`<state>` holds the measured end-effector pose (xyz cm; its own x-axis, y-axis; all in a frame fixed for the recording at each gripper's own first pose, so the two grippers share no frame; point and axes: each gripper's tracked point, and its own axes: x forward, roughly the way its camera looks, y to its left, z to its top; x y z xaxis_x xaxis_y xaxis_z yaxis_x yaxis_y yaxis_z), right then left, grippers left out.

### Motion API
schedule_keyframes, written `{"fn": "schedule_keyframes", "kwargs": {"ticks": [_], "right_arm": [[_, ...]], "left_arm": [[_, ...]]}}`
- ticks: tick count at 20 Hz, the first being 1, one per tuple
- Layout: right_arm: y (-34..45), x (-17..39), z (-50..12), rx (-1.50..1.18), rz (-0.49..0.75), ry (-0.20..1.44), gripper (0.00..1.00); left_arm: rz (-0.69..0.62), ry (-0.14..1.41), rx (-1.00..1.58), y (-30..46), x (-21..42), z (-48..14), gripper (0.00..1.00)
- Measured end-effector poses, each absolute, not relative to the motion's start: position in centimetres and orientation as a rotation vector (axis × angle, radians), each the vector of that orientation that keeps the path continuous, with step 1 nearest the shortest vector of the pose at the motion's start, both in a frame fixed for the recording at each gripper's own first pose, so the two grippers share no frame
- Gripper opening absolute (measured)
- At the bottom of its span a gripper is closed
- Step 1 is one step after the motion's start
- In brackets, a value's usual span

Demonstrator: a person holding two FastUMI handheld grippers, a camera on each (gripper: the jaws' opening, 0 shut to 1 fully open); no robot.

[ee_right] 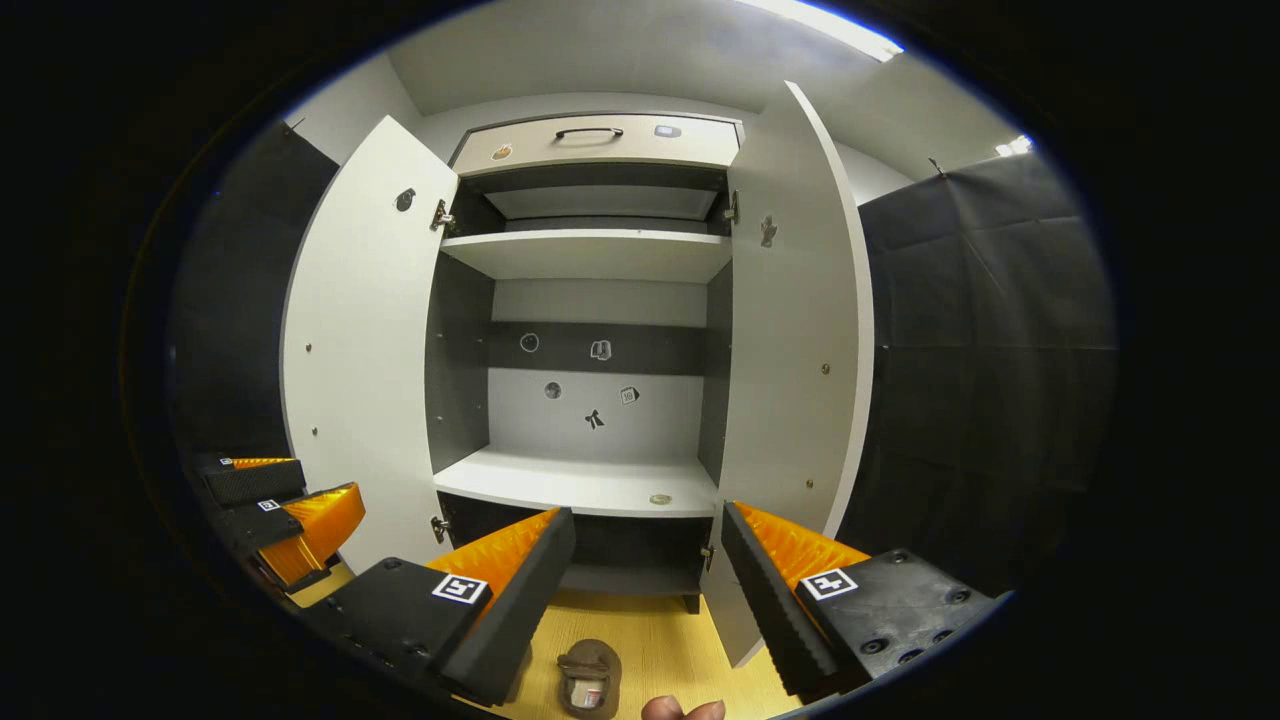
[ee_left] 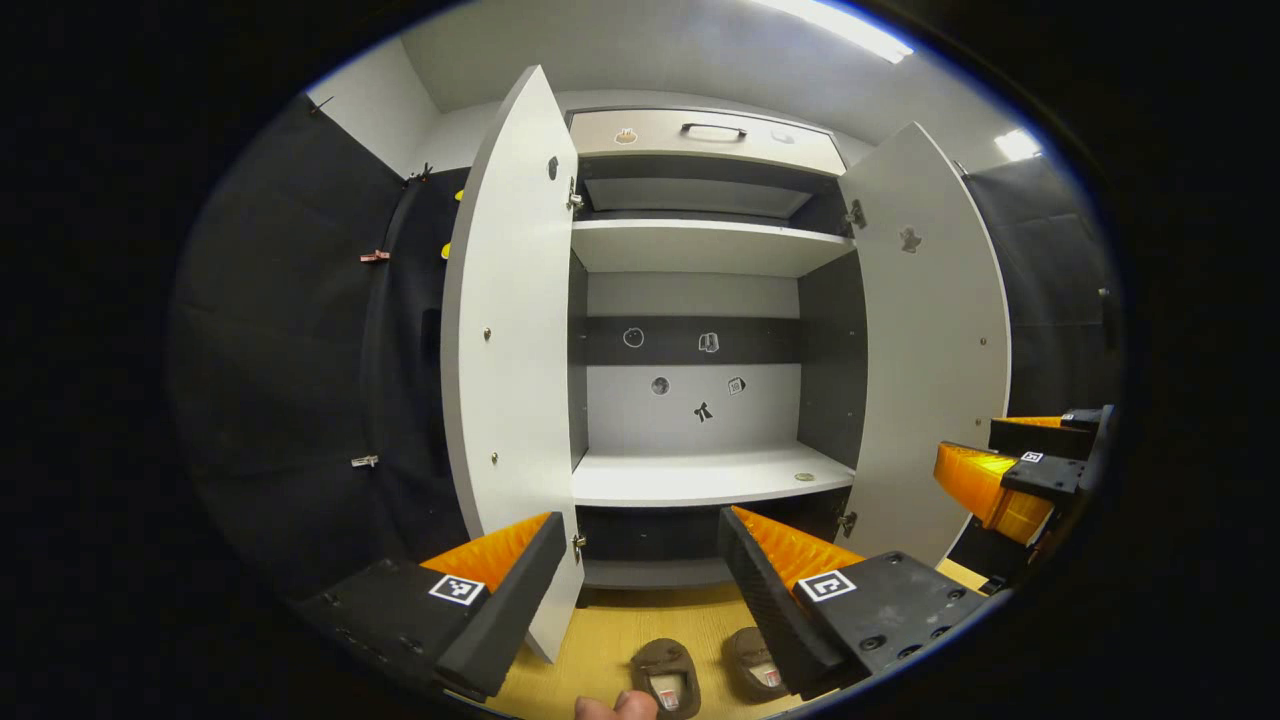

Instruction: Grab one shoe with the right hand and put it into the shoe cabinet, grab the other shoe with the left hand and put it into the shoe cabinet; then close the right door with the right hand and the left door with the left hand.

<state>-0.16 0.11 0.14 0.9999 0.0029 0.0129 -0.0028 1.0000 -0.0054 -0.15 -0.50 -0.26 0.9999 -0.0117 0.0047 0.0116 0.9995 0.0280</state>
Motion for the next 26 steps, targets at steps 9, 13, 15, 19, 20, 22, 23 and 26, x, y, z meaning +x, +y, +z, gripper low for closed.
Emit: {"fn": "schedule_keyframes", "kwargs": {"ticks": [9,13,15,19,20,22,23,26], "right_arm": [[1.3,0.5,-2.0,0.009,0.041,0.041,0.98],[2.6,0.7,-6.0,0.011,0.086,0.131,0.98],[3.2,0.6,-8.7,0.002,0.104,0.179,0.98],[5.2,-0.2,-15.1,0.018,0.173,0.337,0.98],[5.7,-0.4,-16.8,0.032,0.191,0.379,0.98],[6.4,-0.9,-20.5,0.044,0.215,0.463,0.98],[6.6,-1.1,-22.3,0.049,0.222,0.503,0.98],[7.5,-1.1,-26.7,0.063,0.241,0.593,0.99]], "left_arm": [[-0.004,-0.018,0.050,0.3,-0.3,-0.2,0.98],[0.007,-0.022,0.069,0.9,-0.5,-0.7,0.98],[0.016,-0.021,0.078,1.3,-0.6,-1.1,0.98],[0.034,-0.007,0.080,2.1,-1.0,-2.4,0.98],[0.041,-0.006,0.081,2.3,-1.1,-2.7,0.98],[0.050,0.002,0.081,2.6,-1.4,-3.4,0.98],[0.053,0.010,0.080,2.7,-1.5,-3.9,0.98],[0.056,0.031,0.078,2.9,-1.5,-5.1,0.98]]}}
